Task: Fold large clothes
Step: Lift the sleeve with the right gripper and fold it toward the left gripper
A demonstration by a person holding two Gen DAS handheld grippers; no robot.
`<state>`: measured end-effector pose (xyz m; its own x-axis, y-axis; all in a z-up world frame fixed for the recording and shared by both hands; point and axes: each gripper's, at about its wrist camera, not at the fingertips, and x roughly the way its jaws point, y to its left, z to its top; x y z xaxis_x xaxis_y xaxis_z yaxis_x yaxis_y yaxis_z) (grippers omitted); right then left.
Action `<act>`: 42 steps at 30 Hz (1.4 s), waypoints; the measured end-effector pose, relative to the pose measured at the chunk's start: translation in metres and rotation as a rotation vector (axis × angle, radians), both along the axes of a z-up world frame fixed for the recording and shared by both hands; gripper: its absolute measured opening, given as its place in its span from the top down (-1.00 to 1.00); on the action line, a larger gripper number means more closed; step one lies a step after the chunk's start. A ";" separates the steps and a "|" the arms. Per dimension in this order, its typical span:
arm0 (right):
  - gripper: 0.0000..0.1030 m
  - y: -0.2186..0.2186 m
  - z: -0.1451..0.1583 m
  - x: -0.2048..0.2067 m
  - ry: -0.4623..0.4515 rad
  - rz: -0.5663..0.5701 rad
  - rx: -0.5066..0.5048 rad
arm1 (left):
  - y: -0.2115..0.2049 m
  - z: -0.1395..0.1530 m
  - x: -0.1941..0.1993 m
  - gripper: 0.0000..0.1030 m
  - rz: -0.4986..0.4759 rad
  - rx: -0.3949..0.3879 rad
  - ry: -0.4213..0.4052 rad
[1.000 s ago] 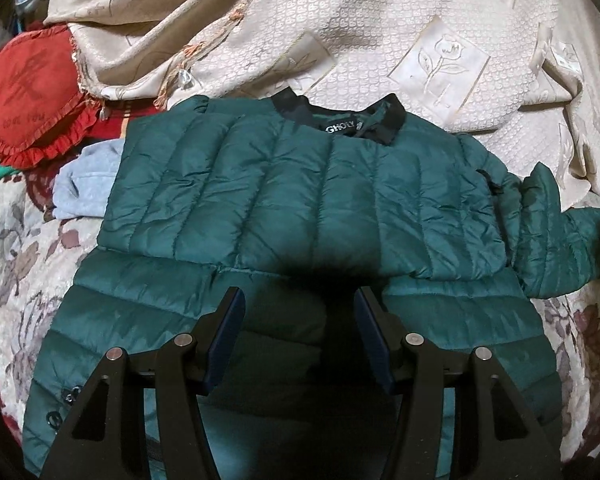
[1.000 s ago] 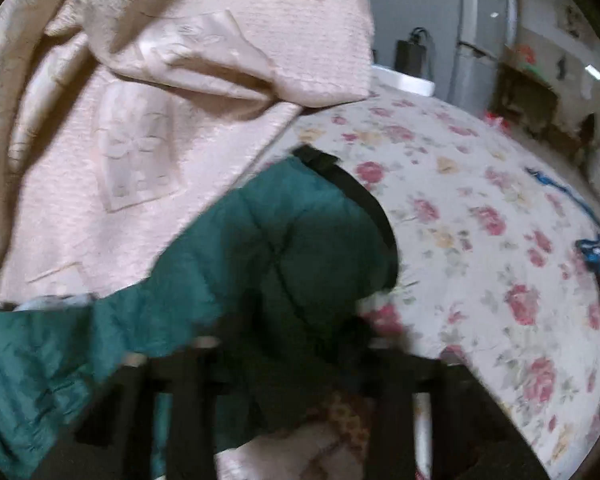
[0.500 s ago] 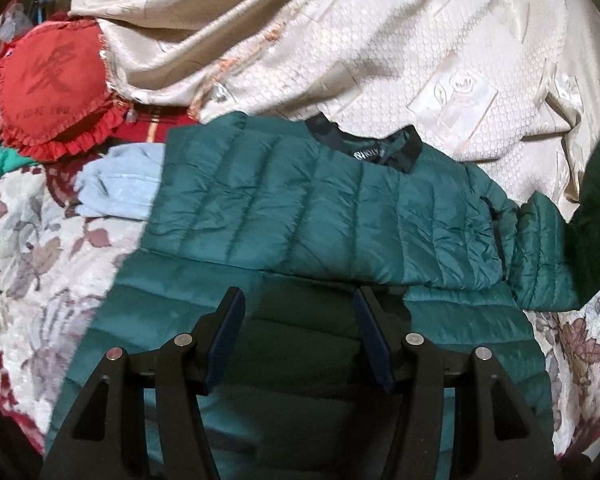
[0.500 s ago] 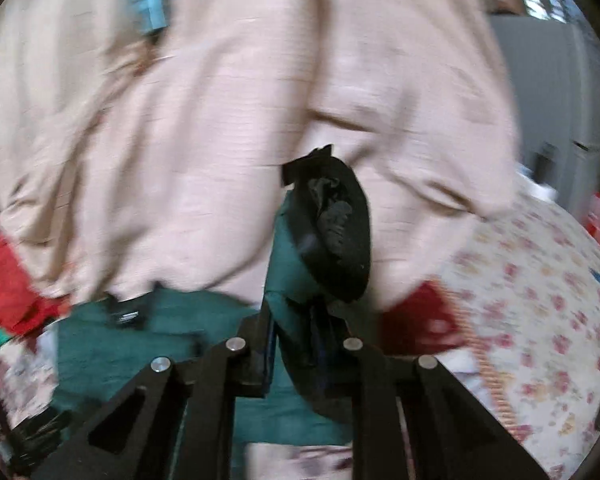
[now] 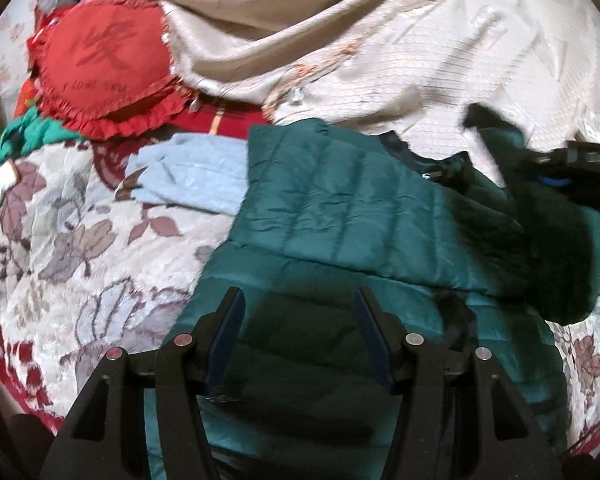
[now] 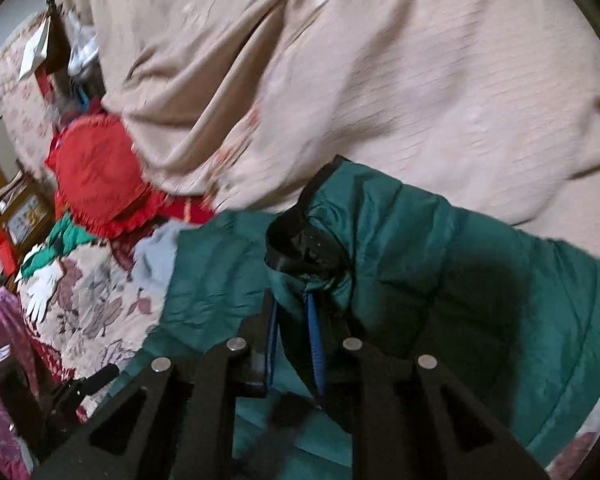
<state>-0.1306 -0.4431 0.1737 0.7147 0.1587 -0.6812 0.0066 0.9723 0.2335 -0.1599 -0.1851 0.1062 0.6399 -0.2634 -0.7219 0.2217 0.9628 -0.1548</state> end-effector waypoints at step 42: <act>-0.64 -0.052 -0.054 -0.100 -0.188 -0.297 -0.239 | -0.048 0.008 0.058 0.11 -0.015 -0.033 -0.019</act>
<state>-0.2307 -0.4954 0.1192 0.8208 -0.2198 -0.5273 0.2736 0.9615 0.0252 -0.1019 -0.2328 0.1137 0.6491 -0.2968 -0.7004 0.2395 0.9537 -0.1822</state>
